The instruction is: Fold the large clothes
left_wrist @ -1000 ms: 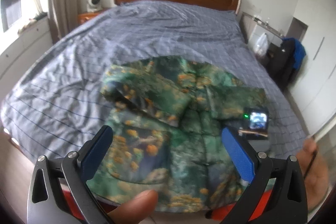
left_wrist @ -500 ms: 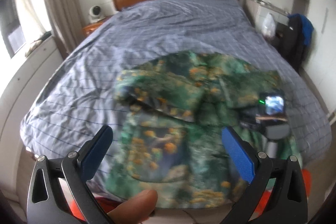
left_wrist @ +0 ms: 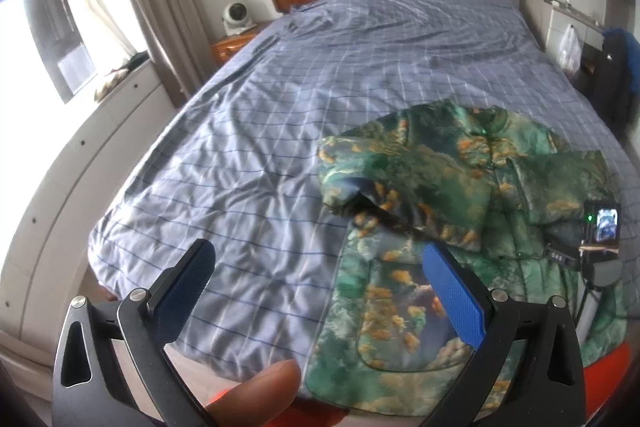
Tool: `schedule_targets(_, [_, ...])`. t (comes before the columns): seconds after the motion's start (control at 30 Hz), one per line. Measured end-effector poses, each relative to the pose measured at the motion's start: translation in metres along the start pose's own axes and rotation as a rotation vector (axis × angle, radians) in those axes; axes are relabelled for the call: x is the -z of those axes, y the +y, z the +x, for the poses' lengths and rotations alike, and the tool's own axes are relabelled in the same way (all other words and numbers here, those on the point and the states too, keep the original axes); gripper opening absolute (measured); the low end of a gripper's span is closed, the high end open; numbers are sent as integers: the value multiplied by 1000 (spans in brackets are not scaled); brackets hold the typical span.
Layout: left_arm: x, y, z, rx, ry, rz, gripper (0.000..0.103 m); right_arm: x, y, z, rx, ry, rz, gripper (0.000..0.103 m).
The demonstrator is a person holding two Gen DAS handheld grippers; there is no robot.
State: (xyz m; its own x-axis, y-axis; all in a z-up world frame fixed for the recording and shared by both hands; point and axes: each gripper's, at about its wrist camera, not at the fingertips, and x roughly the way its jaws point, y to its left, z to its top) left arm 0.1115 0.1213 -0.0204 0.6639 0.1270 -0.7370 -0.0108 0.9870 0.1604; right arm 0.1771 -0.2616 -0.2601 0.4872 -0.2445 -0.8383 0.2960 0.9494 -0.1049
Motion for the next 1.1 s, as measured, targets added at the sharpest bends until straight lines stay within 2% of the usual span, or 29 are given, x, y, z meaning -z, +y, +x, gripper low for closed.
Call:
schedule_targets(0.23, [11, -1, 14, 11, 26, -24, 103, 0, -2, 0, -6, 0, 3, 103])
schedule_targets(0.43, [9, 7, 18, 2, -9, -86, 103, 0, -5, 1, -25, 2, 16, 103])
schedule_targets(0.7, [7, 41, 19, -9, -29, -194, 103, 0, -1, 1, -11, 1, 5, 103])
schedule_targets(0.87, [8, 65, 8, -17, -74, -262, 103, 0, -1, 1, -11, 1, 5, 103])
schedule_targets(1.0, [12, 69, 3, 1, -94, -296, 103, 0, -1, 1, -11, 1, 5, 103])
schedule_targets(1.1, [16, 54, 10, 42, -65, -272, 103, 0, -2, 1, -12, 1, 5, 103])
